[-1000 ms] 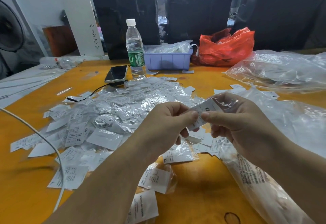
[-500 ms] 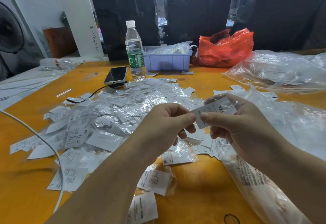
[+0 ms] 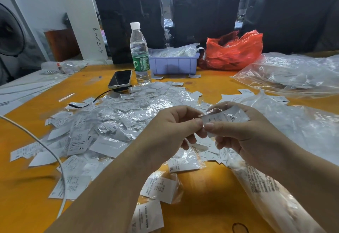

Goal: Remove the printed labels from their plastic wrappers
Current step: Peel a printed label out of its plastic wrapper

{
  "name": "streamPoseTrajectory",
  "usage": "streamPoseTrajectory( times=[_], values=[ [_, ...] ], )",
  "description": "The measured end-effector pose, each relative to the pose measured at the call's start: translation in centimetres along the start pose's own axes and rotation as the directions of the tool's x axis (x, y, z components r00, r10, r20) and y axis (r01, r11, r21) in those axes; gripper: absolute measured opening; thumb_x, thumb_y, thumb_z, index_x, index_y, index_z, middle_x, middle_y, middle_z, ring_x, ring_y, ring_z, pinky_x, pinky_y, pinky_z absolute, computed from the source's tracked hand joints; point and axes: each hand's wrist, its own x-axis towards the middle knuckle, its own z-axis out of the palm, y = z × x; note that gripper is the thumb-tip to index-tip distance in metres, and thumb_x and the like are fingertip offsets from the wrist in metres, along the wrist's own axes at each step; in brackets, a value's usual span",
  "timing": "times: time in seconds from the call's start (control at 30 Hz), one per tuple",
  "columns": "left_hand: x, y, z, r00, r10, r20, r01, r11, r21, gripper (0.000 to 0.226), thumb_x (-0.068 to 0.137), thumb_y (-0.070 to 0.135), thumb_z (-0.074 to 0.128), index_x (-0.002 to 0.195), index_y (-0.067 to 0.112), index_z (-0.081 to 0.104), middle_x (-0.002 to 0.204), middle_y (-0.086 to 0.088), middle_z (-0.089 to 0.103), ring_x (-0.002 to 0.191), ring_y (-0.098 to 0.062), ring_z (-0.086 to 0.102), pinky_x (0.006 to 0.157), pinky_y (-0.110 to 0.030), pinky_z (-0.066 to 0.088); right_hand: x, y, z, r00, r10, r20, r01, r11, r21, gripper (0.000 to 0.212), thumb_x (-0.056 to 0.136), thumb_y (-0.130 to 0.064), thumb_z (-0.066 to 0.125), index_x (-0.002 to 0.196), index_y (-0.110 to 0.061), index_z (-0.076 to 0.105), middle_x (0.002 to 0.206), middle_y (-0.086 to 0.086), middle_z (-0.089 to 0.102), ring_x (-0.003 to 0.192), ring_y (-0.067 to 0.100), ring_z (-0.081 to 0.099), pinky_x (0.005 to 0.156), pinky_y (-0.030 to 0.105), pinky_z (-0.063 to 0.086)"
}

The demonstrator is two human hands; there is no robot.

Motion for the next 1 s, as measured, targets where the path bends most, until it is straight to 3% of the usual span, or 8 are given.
streamPoseTrajectory(
  times=[0.27,0.53,0.63,0.73,0.8,0.87,0.93,1.0],
  values=[
    [0.2,-0.2,0.0,1.000,0.010,-0.006,-0.010,0.999,0.039,0.012,0.095,0.014,0.059,0.101,0.019,0.068,0.065,0.005,0.065,0.056,-0.006,0.054,0.051,-0.015,0.042,-0.1,-0.1,0.0,0.998,0.017,0.064,-0.020,0.999,0.043,0.034,0.058,-0.009,0.082,0.089,-0.019,0.072,0.075,0.012,0.065,0.057,0.017,0.058,0.051,0.025,0.050],
    [0.3,-0.3,-0.1,0.997,0.020,-0.072,-0.012,0.993,0.117,0.013,0.094,0.014,0.060,0.083,0.015,0.066,0.059,0.009,0.060,0.052,-0.002,0.051,0.049,-0.013,0.040,0.1,0.1,-0.2,0.993,0.034,0.112,-0.036,0.999,0.017,0.034,0.065,-0.013,0.079,0.097,-0.011,0.069,0.078,0.014,0.066,0.060,0.018,0.059,0.053,0.027,0.050],
    [0.5,-0.2,-1.0,0.989,-0.010,-0.147,0.026,0.994,0.107,0.013,0.094,0.012,0.057,0.085,0.012,0.066,0.058,0.007,0.060,0.051,-0.003,0.050,0.047,-0.012,0.039,0.2,-0.1,-0.3,0.998,0.028,0.055,-0.032,0.997,0.069,0.037,0.064,-0.011,0.084,0.098,-0.006,0.069,0.076,0.011,0.066,0.055,0.014,0.056,0.050,0.025,0.050],
    [0.7,-0.1,-1.9,0.969,-0.040,-0.243,0.059,0.996,0.069,0.016,0.093,0.010,0.056,0.083,0.013,0.067,0.058,0.006,0.060,0.050,-0.005,0.048,0.045,-0.014,0.039,0.2,-0.3,-0.4,0.997,0.021,-0.077,-0.015,0.997,0.075,0.024,0.066,-0.013,0.075,0.089,-0.009,0.068,0.069,0.008,0.066,0.051,0.013,0.055,0.049,0.024,0.049],
    [0.8,-0.1,-2.3,0.947,-0.031,-0.320,0.068,0.992,0.104,0.018,0.093,0.010,0.055,0.079,0.015,0.066,0.056,0.007,0.060,0.050,-0.005,0.047,0.045,-0.016,0.039,0.2,-0.3,-0.5,0.987,-0.024,-0.157,0.020,1.000,-0.023,0.015,0.076,-0.003,0.071,0.089,-0.009,0.066,0.068,0.006,0.068,0.052,0.013,0.056,0.050,0.025,0.049],
    [0.9,-0.3,-2.6,0.914,0.043,-0.403,0.084,0.953,0.291,0.016,0.091,0.015,0.057,0.077,0.017,0.066,0.058,0.008,0.061,0.050,-0.002,0.049,0.049,-0.020,0.039,0.0,-0.3,-0.6,0.970,-0.138,-0.200,0.092,0.971,-0.223,0.010,0.084,-0.003,0.068,0.088,-0.012,0.067,0.069,0.003,0.069,0.055,0.014,0.058,0.052,0.026,0.050],
    [0.9,-0.5,-3.0,0.884,0.099,-0.458,0.134,0.884,0.449,0.014,0.089,0.020,0.058,0.076,0.020,0.065,0.065,0.004,0.062,0.057,-0.005,0.053,0.052,-0.023,0.037,-0.3,-0.2,-0.6,0.953,-0.247,-0.174,0.140,0.872,-0.469,0.010,0.084,-0.010,0.070,0.085,-0.020,0.067,0.071,-0.001,0.069,0.058,0.014,0.061,0.054,0.027,0.053],
    [0.9,-0.7,-3.5,0.863,0.084,-0.499,0.204,0.845,0.494,0.014,0.087,0.022,0.058,0.075,0.021,0.063,0.069,0.002,0.062,0.061,-0.012,0.054,0.053,-0.025,0.037,-0.4,0.1,-0.4,0.964,-0.248,-0.097,0.129,0.753,-0.646,0.009,0.084,-0.020,0.070,0.084,-0.028,0.066,0.076,-0.006,0.068,0.065,0.009,0.062,0.059,0.029,0.054]
  ],
)
